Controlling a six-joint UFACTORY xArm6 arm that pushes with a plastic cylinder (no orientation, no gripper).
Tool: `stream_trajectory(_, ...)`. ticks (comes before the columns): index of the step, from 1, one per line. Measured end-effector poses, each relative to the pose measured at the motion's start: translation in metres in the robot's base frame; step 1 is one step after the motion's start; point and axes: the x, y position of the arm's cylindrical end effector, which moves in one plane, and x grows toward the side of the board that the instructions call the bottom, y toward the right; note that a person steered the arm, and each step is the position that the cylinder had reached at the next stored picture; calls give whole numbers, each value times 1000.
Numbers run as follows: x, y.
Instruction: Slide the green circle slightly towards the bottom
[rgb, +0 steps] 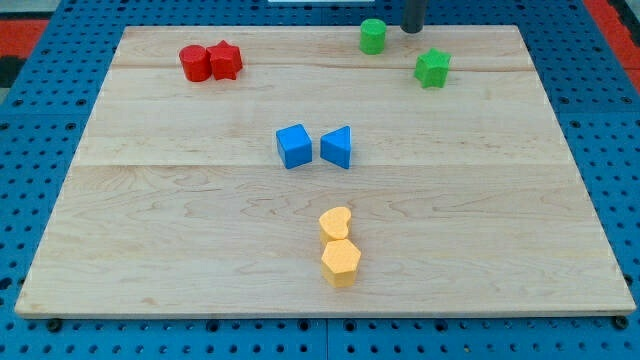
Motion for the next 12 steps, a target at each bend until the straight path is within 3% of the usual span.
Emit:
stream_trajectory(2,14,-62)
stream_trajectory(4,0,-104)
stream_trajectory(8,42,-89)
stream_trajectory(12,55,-89)
